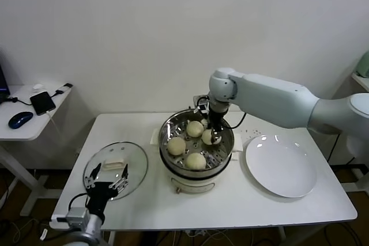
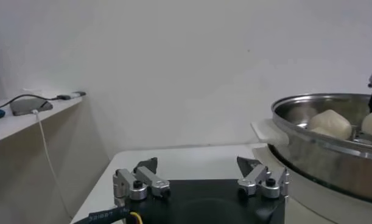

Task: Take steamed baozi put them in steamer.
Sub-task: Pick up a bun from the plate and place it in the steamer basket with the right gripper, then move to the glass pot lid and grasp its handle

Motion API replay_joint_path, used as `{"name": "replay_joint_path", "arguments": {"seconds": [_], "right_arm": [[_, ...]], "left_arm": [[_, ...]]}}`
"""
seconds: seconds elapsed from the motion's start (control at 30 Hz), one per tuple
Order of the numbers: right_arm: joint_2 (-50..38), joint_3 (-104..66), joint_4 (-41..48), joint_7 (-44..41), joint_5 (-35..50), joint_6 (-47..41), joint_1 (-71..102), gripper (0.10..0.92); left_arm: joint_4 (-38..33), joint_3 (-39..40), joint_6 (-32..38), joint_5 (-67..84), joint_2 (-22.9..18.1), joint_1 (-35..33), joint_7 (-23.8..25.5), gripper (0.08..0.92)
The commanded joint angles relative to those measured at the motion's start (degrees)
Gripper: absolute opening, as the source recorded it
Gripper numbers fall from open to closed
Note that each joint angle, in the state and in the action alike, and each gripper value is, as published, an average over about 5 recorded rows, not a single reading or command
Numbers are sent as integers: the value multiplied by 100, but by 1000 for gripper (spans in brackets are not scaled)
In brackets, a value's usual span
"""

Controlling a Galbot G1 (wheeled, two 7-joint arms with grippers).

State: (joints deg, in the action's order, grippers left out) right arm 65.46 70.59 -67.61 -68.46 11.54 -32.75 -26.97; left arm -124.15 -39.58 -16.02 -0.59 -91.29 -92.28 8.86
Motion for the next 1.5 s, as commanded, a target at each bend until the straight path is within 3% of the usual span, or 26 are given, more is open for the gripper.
{"name": "replay_joint_path", "arguments": {"seconds": [0.03, 0.23, 0.43, 0.63, 0.83, 1.13, 1.5], "right_arm": [[-8, -249, 48, 61, -286, -56, 295, 645], [-332, -287, -266, 42, -174, -71, 116, 797], [-1243, -1068, -1082, 248, 32, -79, 39, 822], [-2491, -2687, -2037, 2382, 1610, 275, 964, 823], [-3081, -5865, -2587, 3953, 1944, 1237, 3934, 823], [-1964, -9857, -2996, 5083, 2095, 2733, 8140, 823], [-118, -10796, -3128, 5891, 2089, 3762, 10076, 823]], "left_arm": [[49, 1, 4, 6, -17, 16, -3, 823], [40, -19, -11, 13, -38, 32, 2, 823], [55, -5, 144, 106, -116, 54, -139, 823], [246, 3, 382, 725, -184, 258, -955, 823], [325, 120, 881, 855, -124, 253, -904, 823], [444, 131, 1075, 438, -52, 159, -647, 823], [791, -18, 972, -934, 23, 545, -705, 823]]}}
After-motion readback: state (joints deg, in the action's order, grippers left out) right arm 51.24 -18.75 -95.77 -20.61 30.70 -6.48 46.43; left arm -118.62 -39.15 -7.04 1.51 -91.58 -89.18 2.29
